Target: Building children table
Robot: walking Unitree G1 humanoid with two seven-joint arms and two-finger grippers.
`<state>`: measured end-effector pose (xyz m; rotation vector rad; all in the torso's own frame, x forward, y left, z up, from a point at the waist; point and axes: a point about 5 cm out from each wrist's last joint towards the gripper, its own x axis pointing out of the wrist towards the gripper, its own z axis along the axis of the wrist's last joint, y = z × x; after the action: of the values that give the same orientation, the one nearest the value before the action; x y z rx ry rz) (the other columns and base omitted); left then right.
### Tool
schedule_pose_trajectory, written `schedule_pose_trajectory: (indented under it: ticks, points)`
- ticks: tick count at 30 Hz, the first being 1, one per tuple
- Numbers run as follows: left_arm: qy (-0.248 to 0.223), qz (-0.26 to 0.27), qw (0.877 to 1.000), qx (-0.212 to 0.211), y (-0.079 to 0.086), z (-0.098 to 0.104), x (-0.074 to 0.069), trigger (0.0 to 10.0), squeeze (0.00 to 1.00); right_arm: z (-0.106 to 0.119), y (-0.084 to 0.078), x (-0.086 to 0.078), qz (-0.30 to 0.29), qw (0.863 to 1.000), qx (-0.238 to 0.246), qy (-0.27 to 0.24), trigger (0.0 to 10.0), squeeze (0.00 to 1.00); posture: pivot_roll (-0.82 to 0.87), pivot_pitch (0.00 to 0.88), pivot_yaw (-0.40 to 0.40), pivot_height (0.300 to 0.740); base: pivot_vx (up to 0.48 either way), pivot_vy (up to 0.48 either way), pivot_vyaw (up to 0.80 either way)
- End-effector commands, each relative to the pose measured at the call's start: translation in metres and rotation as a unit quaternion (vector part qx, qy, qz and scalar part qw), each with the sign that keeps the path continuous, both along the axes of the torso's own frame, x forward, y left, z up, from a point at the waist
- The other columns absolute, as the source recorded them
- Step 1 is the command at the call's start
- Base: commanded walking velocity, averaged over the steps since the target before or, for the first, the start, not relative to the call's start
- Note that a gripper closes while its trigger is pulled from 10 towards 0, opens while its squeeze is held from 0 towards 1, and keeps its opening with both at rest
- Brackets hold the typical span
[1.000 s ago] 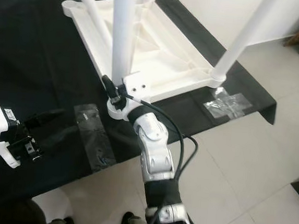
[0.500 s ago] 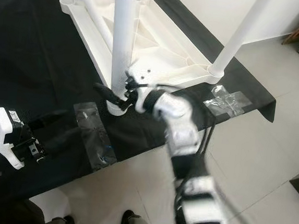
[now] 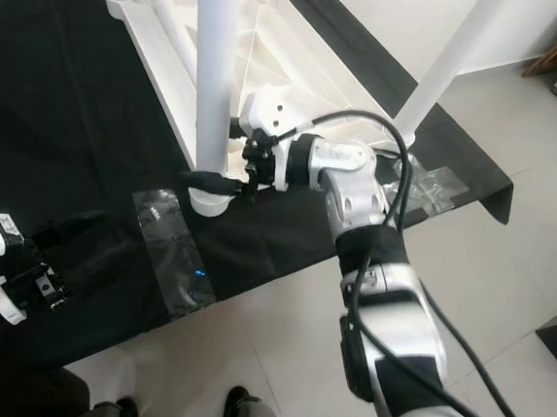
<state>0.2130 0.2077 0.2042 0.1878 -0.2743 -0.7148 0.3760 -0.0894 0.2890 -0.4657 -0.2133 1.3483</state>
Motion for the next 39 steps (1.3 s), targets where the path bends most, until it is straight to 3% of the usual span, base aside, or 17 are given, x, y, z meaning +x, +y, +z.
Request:
schedule_pose_trajectory:
  ticks: [1,7,13,17,18,19,20,21,22,23,25,30,34,35,36,38,39]
  points:
    - [0.001,0.022,1.0,0.015,0.013,0.003,-0.006,10.0,0.0,0.0,0.002,0.005,-0.001,1.0,-0.003,0.0,0.0,0.0,0.15,0.331,-0.131,0.74,0.0,0.0,0.0]
    - [-0.005,0.038,0.999,0.017,0.021,0.008,-0.011,10.0,0.0,-0.006,0.005,0.006,0.001,1.0,-0.003,0.009,0.0,0.0,0.16,0.345,-0.136,0.74,0.0,0.0,0.0]
    - [-0.013,0.032,0.999,0.001,0.017,0.013,-0.012,10.0,0.0,-0.018,-0.001,0.007,-0.013,1.0,-0.005,0.023,0.0,0.0,0.15,0.343,-0.141,0.74,0.0,0.0,0.0]
    - [-0.032,-0.03,0.998,-0.053,-0.001,0.026,-0.012,10.0,0.0,-0.055,-0.028,0.016,-0.16,0.986,0.006,0.039,0.0,0.0,0.12,0.329,-0.141,0.74,0.0,0.0,0.0]
    - [-0.032,-0.03,0.998,-0.053,-0.001,0.026,-0.012,10.0,0.0,-0.055,-0.028,0.016,-0.16,0.986,0.006,0.039,0.0,0.0,0.12,0.329,-0.141,0.74,0.0,0.0,0.0]
    - [-0.034,-0.045,0.997,-0.06,-0.003,0.029,-0.014,10.0,0.0,-0.07,-0.032,0.018,-0.221,0.974,0.008,0.049,0.0,0.0,0.12,0.329,-0.141,0.74,0.0,0.0,0.0]
    - [-0.033,-0.059,0.996,-0.059,-0.004,0.03,-0.015,10.0,0.0,-0.101,-0.041,0.021,-0.402,0.913,0.025,0.072,0.0,0.0,0.11,0.319,-0.141,0.74,0.0,0.0,0.0]
    - [-0.031,-0.068,0.996,-0.058,-0.004,0.031,-0.016,10.0,0.0,-0.122,-0.052,0.017,-0.528,0.845,0.02,0.078,0.0,0.0,0.11,0.319,-0.141,0.74,0.0,0.0,0.0]
    - [-0.028,-0.071,0.996,-0.051,-0.003,0.031,-0.015,10.0,0.0,-0.146,-0.038,-0.007,-0.537,0.839,0.02,0.087,0.0,0.0,0.13,0.325,-0.127,0.74,0.0,0.0,0.0]
    - [-0.026,-0.072,0.996,-0.047,-0.003,0.03,-0.014,10.0,0.0,-0.156,-0.028,-0.027,-0.528,0.843,0.029,0.094,0.0,0.0,0.13,0.325,-0.127,0.74,0.0,0.0,0.0]
    - [-0.022,-0.073,0.996,-0.044,-0.001,0.028,-0.014,10.0,0.0,-0.146,-0.009,-0.041,-0.478,0.868,0.066,0.12,0.0,0.0,0.1,0.302,-0.115,0.74,0.0,0.0,0.0]
    - [-0.023,-0.072,0.996,-0.049,-0.004,0.027,-0.008,10.0,0.0,-0.12,-0.008,-0.022,-0.469,0.873,0.096,0.093,0.0,0.0,0.09,0.284,-0.115,0.74,0.0,0.0,0.0]
    - [-0.021,-0.074,0.996,-0.051,-0.006,0.026,-0.005,10.0,0.0,-0.115,-0.006,-0.017,-0.463,0.876,0.097,0.091,0.0,0.0,0.09,0.276,-0.122,0.74,0.0,0.0,0.0]
    - [-0.021,-0.076,0.996,-0.051,-0.008,0.026,-0.005,10.0,0.0,-0.111,-0.006,-0.015,-0.464,0.877,0.094,0.086,8.4,0.0,0.1,0.274,-0.122,0.74,0.0,0.0,0.0]
    - [-0.018,-0.077,0.996,-0.051,-0.008,0.025,-0.007,10.0,0.0,-0.101,-0.005,-0.015,-0.477,0.871,0.093,0.076,10.0,0.0,0.1,0.273,-0.121,0.74,0.0,0.0,0.0]
    - [-0.017,-0.077,0.996,-0.051,-0.008,0.025,-0.007,10.0,0.0,-0.096,-0.005,-0.02,-0.485,0.866,0.098,0.075,10.0,0.0,0.1,0.273,-0.121,0.74,0.0,0.0,0.0]
    - [-0.016,-0.077,0.996,-0.051,-0.008,0.024,-0.007,10.0,0.0,-0.089,-0.003,-0.024,-0.474,0.871,0.106,0.079,10.0,1.0,0.1,0.273,-0.12,0.74,0.0,0.0,0.0]
